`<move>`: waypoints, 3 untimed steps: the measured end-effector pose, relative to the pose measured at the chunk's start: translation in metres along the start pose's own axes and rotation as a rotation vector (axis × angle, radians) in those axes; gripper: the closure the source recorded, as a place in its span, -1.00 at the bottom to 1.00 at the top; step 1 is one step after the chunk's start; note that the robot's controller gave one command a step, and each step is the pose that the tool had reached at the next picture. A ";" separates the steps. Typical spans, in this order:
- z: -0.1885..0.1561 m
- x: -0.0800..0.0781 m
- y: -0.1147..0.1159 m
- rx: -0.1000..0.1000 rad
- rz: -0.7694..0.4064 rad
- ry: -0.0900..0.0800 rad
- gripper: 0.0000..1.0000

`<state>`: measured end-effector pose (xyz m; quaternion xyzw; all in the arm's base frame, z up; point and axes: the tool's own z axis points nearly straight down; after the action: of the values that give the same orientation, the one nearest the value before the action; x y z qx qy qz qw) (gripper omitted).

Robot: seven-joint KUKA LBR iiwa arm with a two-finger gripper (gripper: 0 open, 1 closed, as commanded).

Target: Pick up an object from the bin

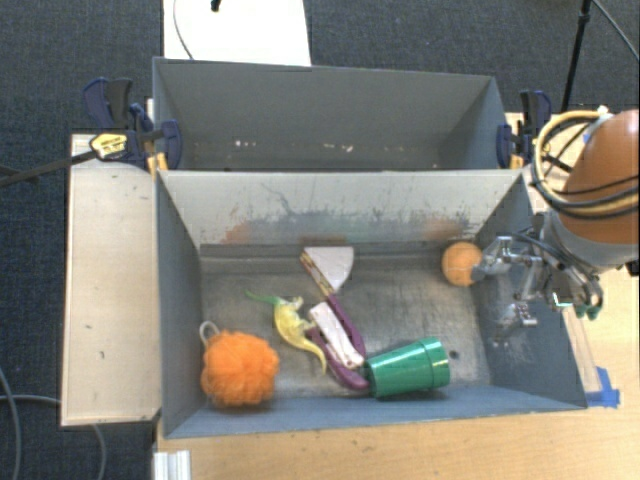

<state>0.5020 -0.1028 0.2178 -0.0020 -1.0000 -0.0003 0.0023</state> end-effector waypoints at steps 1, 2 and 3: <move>-0.004 -0.002 0.000 0.001 -0.004 -0.008 -1.00; 0.037 0.001 0.020 0.002 -0.157 -0.010 -1.00; 0.056 0.019 0.085 0.001 -0.397 -0.007 -1.00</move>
Offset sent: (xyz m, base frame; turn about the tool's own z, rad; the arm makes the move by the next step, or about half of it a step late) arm -0.0126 0.0740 -0.1478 -0.5660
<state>0.4836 -0.0180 0.1617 0.1951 -0.9808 -0.0002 -0.0011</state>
